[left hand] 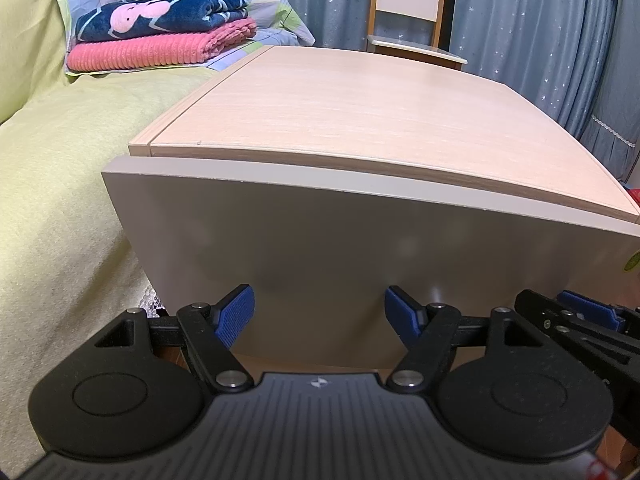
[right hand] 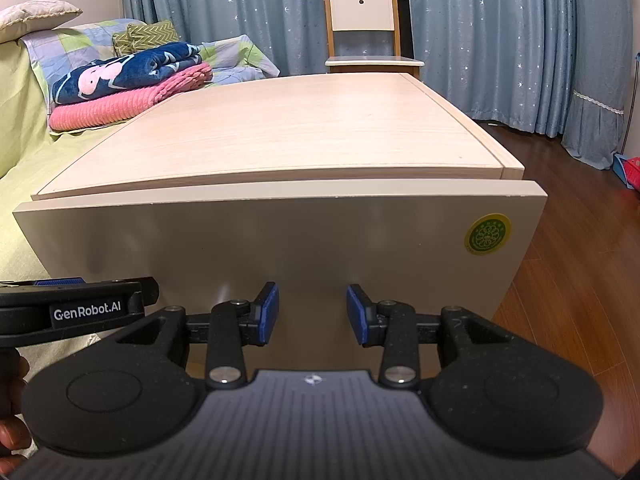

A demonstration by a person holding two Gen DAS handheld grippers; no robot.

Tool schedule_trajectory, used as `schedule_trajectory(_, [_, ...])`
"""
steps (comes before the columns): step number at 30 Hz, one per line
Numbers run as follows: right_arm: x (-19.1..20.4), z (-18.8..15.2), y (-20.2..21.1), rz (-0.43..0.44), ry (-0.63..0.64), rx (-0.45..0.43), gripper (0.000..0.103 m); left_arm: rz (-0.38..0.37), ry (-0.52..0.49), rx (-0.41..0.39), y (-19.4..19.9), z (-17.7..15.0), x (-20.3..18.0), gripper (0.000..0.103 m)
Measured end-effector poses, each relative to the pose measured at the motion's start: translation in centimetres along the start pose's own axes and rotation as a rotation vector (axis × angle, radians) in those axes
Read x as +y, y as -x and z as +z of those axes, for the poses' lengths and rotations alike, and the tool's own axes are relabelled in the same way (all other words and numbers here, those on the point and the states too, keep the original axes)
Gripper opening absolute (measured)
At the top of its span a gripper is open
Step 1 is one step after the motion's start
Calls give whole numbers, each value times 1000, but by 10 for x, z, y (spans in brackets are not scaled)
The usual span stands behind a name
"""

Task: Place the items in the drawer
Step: 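Press both grippers against the drawer front until it sits flush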

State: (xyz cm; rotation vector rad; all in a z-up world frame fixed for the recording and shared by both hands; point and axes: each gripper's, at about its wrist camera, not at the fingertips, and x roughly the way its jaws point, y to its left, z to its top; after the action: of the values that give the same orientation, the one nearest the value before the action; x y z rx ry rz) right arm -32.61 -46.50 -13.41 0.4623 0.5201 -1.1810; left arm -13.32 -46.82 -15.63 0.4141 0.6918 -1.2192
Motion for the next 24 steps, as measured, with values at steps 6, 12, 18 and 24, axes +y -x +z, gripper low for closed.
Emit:
schedule_trajectory(6, [2, -1, -1, -1, -1, -1, 34, -1, 1, 0, -1, 1, 1, 73])
schedule_trajectory(12, [4, -1, -2, -3, -1, -3, 34, -1, 2, -1, -2, 1, 0, 73])
schedule_trajectory(18, [3, -1, -4, -2, -6, -4, 34, -2, 8, -3, -3, 2, 0, 73])
schedule_trajectory(24, [0, 1, -6, -3, -8, -4, 34, -2, 11, -6, -4, 3, -1, 73])
